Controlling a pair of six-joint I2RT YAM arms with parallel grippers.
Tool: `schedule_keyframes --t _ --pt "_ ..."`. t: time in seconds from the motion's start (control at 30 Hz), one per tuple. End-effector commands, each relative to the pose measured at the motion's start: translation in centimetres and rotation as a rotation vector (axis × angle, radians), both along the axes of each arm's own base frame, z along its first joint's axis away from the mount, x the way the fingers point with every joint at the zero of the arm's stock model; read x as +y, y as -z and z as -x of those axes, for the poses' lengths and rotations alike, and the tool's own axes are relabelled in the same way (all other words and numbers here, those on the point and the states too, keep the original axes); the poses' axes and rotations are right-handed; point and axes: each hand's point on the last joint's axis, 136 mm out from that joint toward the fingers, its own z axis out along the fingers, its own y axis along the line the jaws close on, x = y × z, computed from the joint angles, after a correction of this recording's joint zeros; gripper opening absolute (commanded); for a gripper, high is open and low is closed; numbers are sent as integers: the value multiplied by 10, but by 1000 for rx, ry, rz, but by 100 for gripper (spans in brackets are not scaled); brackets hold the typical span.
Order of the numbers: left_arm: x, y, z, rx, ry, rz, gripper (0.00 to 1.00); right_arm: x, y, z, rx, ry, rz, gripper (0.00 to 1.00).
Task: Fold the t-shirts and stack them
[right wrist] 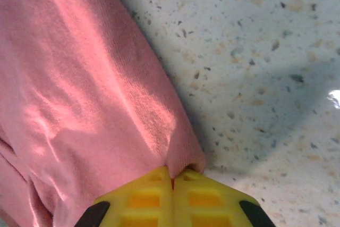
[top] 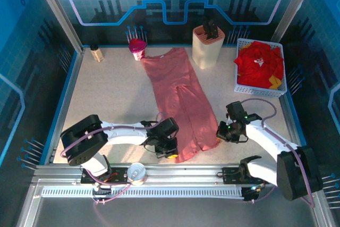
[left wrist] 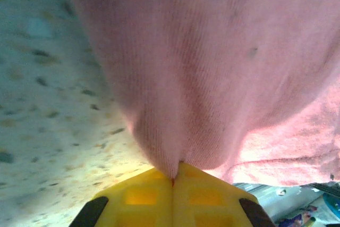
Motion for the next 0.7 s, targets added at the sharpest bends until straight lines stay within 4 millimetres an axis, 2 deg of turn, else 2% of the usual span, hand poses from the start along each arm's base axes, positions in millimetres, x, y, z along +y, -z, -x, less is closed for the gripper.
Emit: schedule_keyframes --t 0.0,0.23,0.33,0.43,0.5,0.67 --pt "-3 0 -6 -80 9 -3 0 -1 -3 22 43 -1 46 0" --pt "43 -18 16 -75 -2 -66 0 18 -13 46 39 -19 49 0" --pt "60 -31 22 -90 -5 -85 0 23 -23 46 -5 -35 68 0" --pt "68 -42 13 -128 -40 -71 0 26 -42 32 -64 -52 105 0" --pt "66 -48 3 -139 -59 -40 0 31 -53 20 -98 -58 103 0" --pt "61 -72 -33 -212 -98 7 0 49 -77 -12 -177 -75 78 0"
